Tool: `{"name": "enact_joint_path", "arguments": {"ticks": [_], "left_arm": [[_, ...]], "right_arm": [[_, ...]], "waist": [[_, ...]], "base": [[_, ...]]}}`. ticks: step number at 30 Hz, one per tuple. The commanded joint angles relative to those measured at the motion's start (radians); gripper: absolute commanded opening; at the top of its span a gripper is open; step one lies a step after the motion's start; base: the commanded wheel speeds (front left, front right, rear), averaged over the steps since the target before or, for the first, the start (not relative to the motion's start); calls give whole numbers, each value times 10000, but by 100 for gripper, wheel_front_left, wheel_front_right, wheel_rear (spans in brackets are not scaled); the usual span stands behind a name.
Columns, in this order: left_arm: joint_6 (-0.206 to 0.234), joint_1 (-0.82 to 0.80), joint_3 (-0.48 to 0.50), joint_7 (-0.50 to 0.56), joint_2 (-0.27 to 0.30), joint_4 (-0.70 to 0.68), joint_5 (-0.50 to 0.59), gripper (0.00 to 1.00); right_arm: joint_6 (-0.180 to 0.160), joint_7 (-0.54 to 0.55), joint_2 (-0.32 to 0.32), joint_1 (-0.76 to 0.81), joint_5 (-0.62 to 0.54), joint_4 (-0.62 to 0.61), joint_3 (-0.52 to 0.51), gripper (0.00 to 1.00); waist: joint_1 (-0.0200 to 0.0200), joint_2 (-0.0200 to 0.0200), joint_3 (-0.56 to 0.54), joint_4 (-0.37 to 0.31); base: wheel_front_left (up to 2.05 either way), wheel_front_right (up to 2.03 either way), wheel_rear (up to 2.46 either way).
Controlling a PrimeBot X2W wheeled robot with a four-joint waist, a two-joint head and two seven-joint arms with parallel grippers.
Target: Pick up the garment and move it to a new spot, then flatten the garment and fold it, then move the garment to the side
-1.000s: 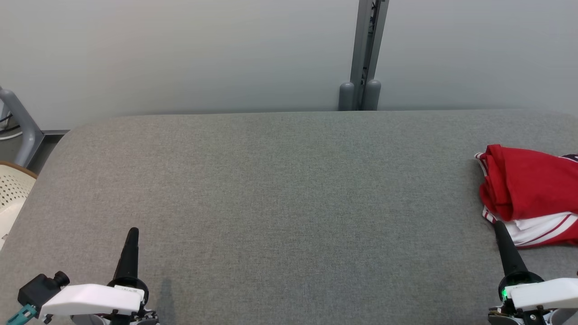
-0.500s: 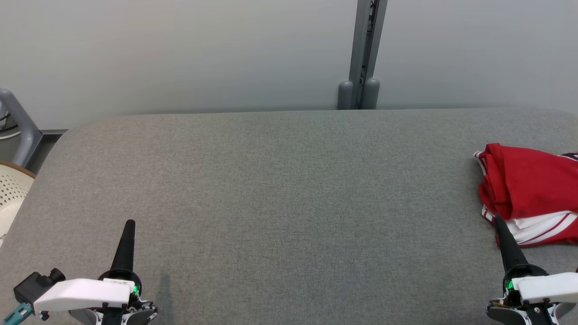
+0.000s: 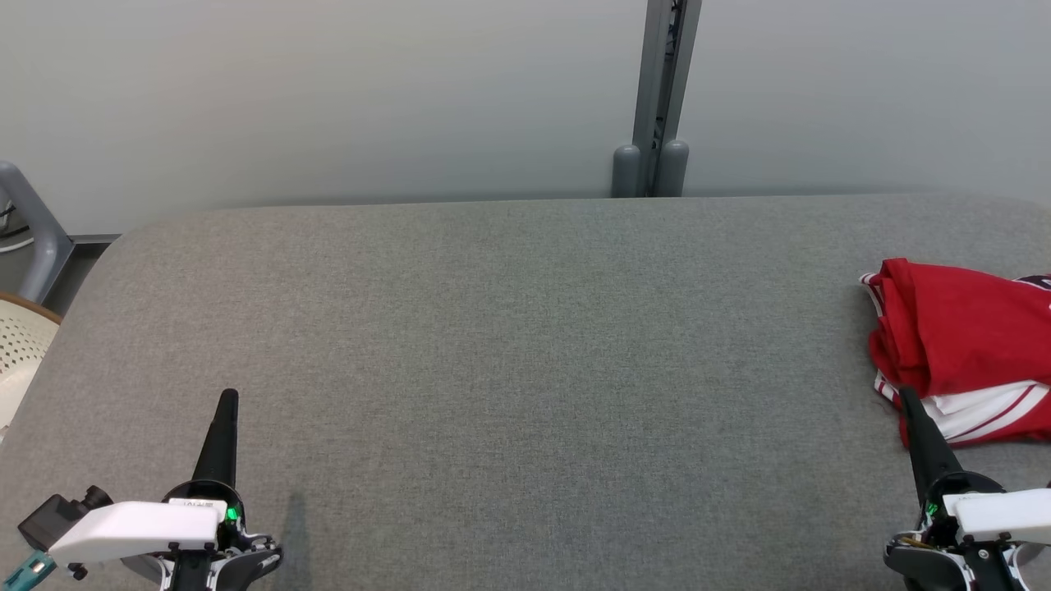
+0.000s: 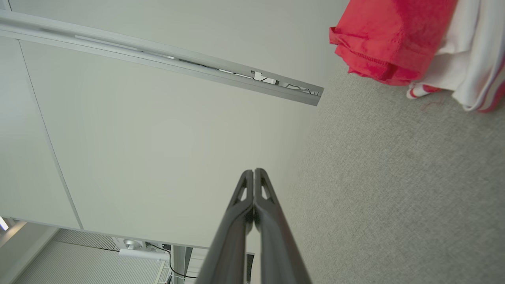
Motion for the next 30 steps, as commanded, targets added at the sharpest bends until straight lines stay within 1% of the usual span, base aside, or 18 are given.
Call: {"name": "enact_joint_path", "arguments": {"ticks": [1,25,30], "left_arm": [[-53,-227,108,65,1,-16,-232,0],[-283,-496,491,486,-182,101,-1701,0],[-293,-502,541,539,-212,119,-1867,0]], "right_arm": [[7,71,-76,-227,268,5,-36,0],[7,355,-42,-554,1919,385,-126,0],[7,406,-31,-593,2111,445,-142,0]], "waist": [[0,0,5,-4],[0,0,63,-58],[0,0,73,-67]], "base": [[0,0,0],[0,0,0],[0,0,0]]}}
